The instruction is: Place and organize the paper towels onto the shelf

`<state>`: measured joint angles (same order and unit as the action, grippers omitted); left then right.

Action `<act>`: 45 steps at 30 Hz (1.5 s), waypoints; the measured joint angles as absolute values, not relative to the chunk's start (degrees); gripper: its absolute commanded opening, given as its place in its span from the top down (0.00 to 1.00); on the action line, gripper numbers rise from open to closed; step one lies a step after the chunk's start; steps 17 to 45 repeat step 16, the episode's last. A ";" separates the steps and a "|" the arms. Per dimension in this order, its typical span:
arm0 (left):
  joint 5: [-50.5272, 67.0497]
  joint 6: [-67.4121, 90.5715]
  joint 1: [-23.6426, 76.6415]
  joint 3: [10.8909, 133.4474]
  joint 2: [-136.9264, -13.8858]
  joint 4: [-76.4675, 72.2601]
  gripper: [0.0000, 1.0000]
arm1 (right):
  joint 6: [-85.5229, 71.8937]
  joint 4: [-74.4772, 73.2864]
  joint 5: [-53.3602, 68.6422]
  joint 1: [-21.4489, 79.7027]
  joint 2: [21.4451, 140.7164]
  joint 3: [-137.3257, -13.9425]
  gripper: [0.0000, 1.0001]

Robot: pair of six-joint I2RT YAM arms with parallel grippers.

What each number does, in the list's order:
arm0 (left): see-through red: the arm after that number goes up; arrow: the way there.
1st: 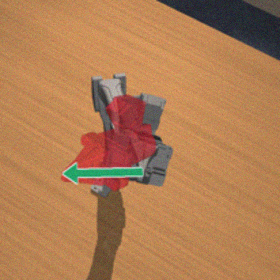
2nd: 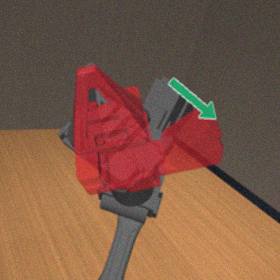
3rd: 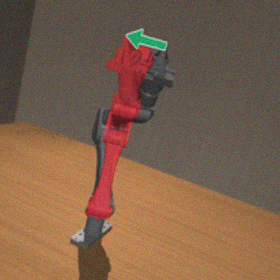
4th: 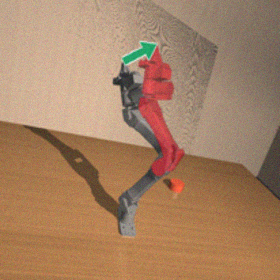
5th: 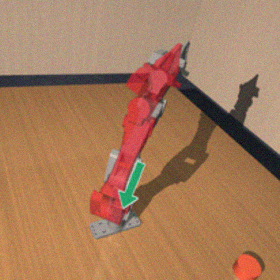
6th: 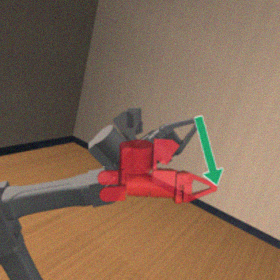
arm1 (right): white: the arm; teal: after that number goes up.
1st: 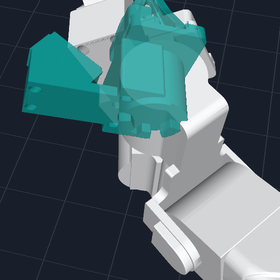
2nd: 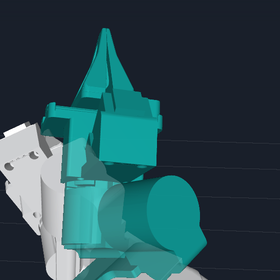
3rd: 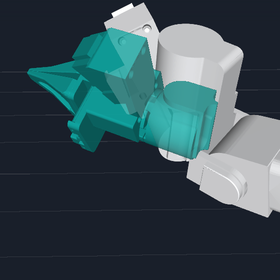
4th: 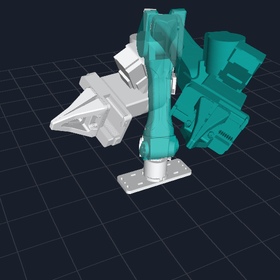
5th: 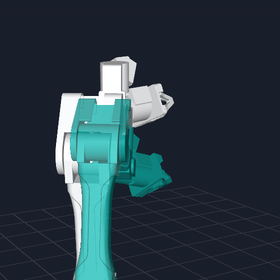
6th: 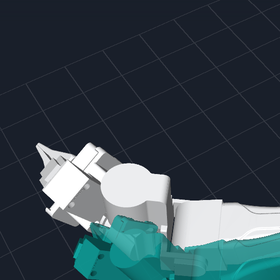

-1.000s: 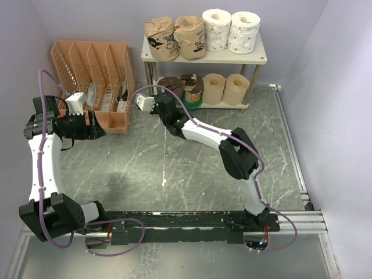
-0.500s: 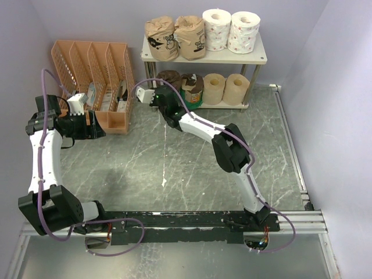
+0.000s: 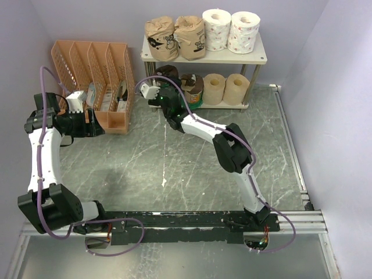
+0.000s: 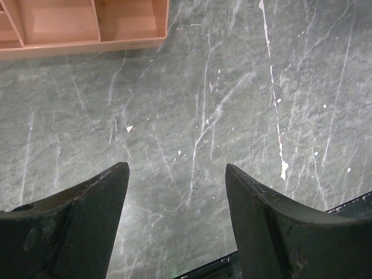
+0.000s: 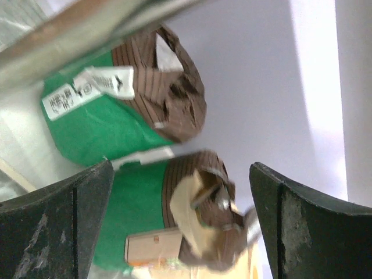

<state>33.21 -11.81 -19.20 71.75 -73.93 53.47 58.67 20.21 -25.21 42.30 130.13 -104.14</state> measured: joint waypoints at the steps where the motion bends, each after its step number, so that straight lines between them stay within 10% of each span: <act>1: 33.23 -11.81 -19.20 71.83 -73.93 53.45 0.22 | 58.50 21.54 -26.98 42.61 129.34 -102.37 0.00; 16: 34.35 -11.77 -19.20 68.62 -67.40 51.44 0.21 | 60.80 63.05 -67.68 62.72 109.91 -58.61 0.00; 45: 34.35 -11.77 -19.20 68.62 -67.40 51.44 0.21 | 60.80 63.05 -67.68 62.72 109.91 -58.61 0.00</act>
